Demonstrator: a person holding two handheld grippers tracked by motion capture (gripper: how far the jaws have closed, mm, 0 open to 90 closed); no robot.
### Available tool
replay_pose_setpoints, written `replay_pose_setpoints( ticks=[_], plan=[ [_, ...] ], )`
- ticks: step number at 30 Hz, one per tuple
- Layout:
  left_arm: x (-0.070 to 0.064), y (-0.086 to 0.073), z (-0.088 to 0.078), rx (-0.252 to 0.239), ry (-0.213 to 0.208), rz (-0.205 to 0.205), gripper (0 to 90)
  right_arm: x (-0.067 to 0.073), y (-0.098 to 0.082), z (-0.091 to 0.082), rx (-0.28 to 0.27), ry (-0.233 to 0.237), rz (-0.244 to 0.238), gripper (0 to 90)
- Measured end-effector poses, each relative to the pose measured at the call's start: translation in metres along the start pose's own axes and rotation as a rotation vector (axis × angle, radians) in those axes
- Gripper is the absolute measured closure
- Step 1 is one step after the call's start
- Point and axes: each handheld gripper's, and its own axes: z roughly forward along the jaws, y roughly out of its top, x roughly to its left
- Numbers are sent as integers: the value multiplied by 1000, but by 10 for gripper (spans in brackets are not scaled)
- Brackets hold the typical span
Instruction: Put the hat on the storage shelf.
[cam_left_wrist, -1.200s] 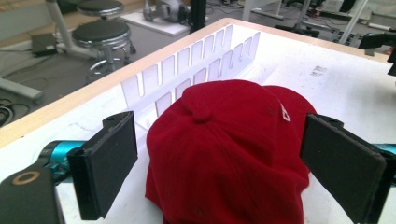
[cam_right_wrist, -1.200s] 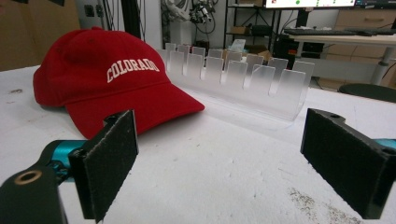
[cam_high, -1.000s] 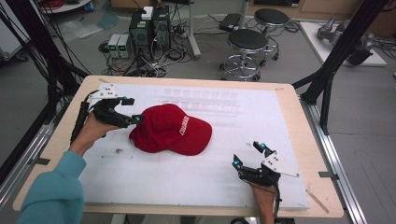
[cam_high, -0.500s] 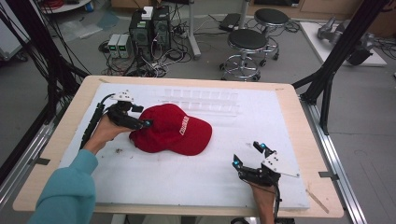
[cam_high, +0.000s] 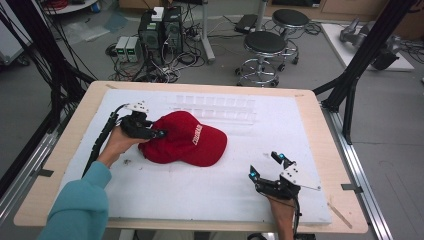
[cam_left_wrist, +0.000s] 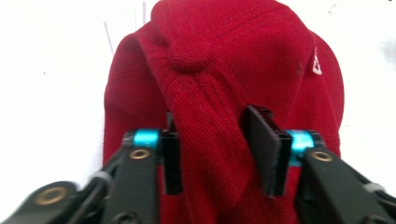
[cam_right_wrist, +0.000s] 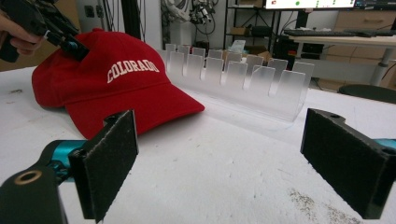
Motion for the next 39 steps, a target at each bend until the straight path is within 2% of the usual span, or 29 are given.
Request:
replay_pose_setpoints(
  ticks=[2, 6, 11, 16, 20, 23, 25, 39],
  plan=[
    [-5, 2, -2, -9, 1, 20, 694, 0, 0, 0, -2, 1, -4, 101],
    [-8, 5, -5, -33, 2, 8, 797, 0, 0, 0, 0, 0, -2, 100],
    [-13, 8, -10, -57, -3, 9, 854, 0, 0, 0, -1, 0, -6, 101],
    [-21, 13, -16, -100, 7, 37, 866, 0, 0, 0, 1, -2, 0, 101],
    [-23, 17, -23, -139, 16, 42, 867, -1, 0, 0, -2, -2, -3, 100],
    [-24, 18, -28, -148, 23, 45, 867, -1, 0, 0, -2, -2, 1, 100],
    [-25, 21, -35, -164, 37, 47, 868, -1, 0, 0, -2, -3, 0, 101],
    [-37, 36, -56, -201, 78, 80, 868, 0, 1, 2, 17, -6, 6, 101]
  ],
)
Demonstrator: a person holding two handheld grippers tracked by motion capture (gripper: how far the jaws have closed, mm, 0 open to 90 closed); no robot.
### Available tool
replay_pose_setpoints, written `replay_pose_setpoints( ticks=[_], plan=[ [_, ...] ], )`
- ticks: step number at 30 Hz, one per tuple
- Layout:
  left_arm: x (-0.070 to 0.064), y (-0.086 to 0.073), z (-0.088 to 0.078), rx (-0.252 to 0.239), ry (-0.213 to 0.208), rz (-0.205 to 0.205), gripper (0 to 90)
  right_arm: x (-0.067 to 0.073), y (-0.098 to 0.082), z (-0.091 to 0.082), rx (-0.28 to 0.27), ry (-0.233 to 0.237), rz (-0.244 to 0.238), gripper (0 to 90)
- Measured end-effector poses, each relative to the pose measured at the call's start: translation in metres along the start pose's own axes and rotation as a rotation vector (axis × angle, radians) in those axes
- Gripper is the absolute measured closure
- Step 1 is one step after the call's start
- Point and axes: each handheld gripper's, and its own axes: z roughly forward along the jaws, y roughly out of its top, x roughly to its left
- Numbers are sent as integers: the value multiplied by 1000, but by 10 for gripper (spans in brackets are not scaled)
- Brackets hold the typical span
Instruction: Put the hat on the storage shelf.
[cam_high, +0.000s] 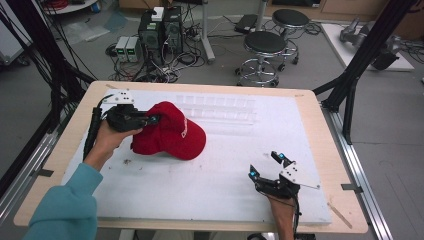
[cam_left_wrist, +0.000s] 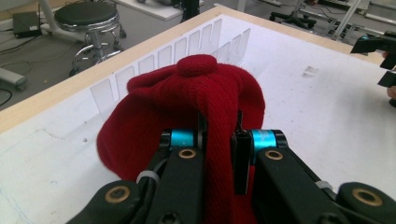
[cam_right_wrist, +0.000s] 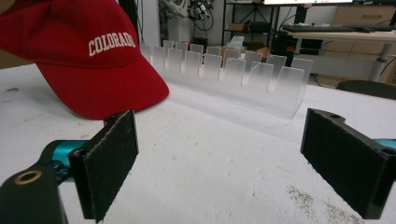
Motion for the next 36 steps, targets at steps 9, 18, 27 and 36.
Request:
replay_pose_setpoints(
  ticks=[9, 18, 27, 36],
  plan=[
    [-9, 16, -7, -16, 3, 20, 868, 1, 2, 3, 34, 17, -16, 100],
    [-20, 25, -9, 5, -7, 55, 868, 3, 31, 2, 9, 61, -30, 100],
    [-39, 33, 1, 30, -44, 94, 868, 10, 79, 12, -13, 158, -59, 100],
    [-59, 46, 8, 29, -82, 130, 868, 27, 124, 31, 9, 278, -104, 100]
  ],
)
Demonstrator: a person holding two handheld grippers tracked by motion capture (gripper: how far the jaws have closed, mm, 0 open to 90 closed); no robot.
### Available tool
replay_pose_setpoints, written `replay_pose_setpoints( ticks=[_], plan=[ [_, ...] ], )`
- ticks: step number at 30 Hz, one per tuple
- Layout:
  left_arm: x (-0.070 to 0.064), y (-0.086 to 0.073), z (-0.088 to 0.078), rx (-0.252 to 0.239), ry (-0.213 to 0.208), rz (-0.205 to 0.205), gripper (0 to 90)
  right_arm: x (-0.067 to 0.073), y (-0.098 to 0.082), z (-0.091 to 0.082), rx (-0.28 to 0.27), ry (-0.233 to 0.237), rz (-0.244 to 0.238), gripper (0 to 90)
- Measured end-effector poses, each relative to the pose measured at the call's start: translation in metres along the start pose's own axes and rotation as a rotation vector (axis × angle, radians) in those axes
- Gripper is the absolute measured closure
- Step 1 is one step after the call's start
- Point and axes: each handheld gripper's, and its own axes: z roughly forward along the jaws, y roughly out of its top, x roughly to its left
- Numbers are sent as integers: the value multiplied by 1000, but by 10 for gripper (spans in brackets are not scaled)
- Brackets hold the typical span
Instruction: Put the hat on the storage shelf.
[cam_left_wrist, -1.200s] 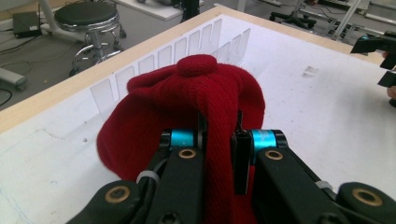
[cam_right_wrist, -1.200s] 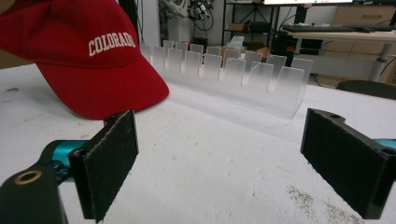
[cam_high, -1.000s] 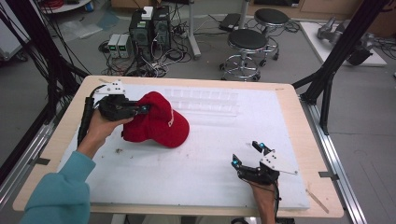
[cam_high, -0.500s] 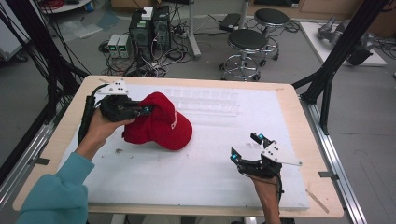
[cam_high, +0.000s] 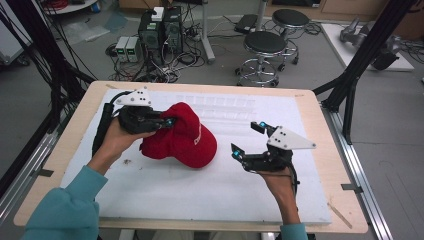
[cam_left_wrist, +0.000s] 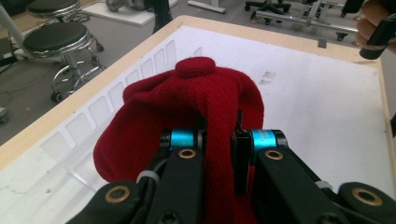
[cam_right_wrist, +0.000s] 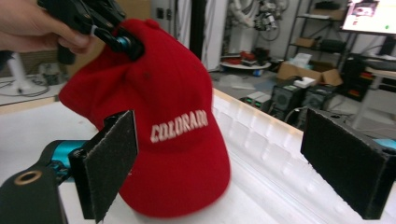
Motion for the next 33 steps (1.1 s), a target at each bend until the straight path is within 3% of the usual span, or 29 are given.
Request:
replay_pose_setpoints(
  ticks=[13, 23, 29, 32, 33],
  plan=[
    [-18, 9, 14, 0, -51, 7, 868, 2, 30, 41, 110, 146, -32, 101],
    [-27, 12, 21, 6, -64, 15, 868, 2, 32, 68, 178, 213, -29, 101],
    [-30, 14, 23, 8, -79, 26, 868, 5, 32, 79, 208, 228, -32, 102],
    [-31, 14, 23, 1, -88, 24, 868, 7, 32, 88, 240, 255, -50, 243],
    [-31, 14, 23, 1, -88, 28, 868, 7, 32, 88, 240, 255, -50, 243]
  ],
)
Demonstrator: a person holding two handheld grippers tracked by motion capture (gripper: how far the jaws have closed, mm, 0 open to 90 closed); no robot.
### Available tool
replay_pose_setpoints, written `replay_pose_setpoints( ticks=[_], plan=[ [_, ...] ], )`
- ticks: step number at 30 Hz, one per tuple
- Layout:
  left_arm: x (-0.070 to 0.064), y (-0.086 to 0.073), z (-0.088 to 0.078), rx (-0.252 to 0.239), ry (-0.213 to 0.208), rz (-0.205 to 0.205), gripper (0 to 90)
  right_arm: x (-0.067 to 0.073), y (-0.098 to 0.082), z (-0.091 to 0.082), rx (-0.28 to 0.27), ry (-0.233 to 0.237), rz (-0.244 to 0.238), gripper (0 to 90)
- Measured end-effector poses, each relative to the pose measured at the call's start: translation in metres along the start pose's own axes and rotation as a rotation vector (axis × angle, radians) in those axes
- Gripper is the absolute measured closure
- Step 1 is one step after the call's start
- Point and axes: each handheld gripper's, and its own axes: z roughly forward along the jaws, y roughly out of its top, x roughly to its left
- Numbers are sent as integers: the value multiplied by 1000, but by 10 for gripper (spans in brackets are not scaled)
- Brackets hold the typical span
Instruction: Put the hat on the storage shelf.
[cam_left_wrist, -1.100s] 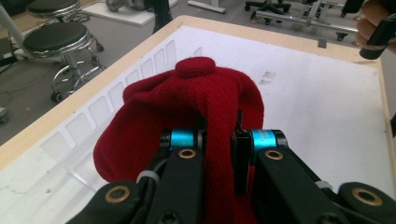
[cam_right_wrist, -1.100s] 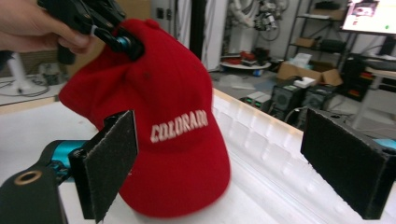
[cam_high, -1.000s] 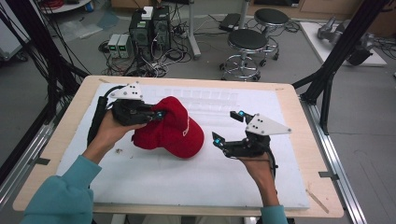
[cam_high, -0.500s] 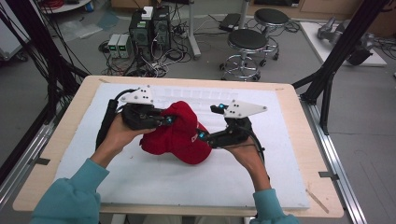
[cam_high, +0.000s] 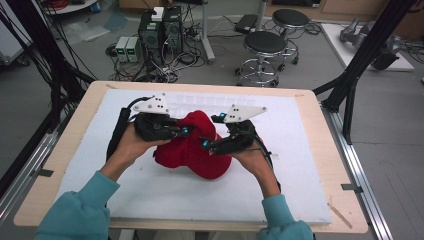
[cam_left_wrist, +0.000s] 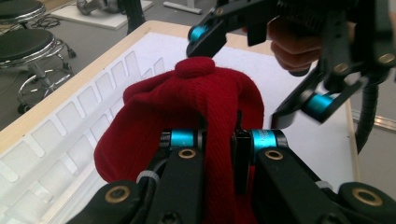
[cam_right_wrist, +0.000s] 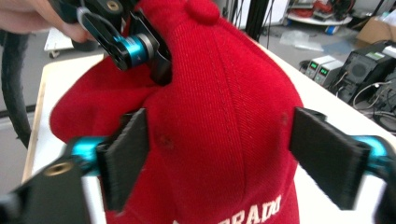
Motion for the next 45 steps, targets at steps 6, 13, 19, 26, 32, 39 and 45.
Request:
replay_pose_setpoints(
  ticks=[6, 13, 19, 26, 32, 39, 45],
  plan=[
    [2, 0, -2, -11, -1, -8, 868, 2, 3, 3, 33, -2, -14, 533],
    [3, 0, -1, -9, 7, -4, 868, 3, 4, 5, 50, 20, -27, 728],
    [4, -1, -1, -19, 13, -12, 867, 5, 6, 5, 56, 24, -39, 847],
    [6, -1, -2, -29, 19, -20, 850, 5, 8, 6, 50, 14, -27, 860],
    [8, 0, -5, -51, 83, -65, 513, 5, 8, 4, 44, -10, -23, 861],
    [16, -6, -17, -129, 156, -163, 110, 3, 9, -2, 28, -67, -10, 860],
    [16, -14, -26, -143, 147, -152, 111, 3, 9, -4, 25, -103, -9, 860]
  ],
)
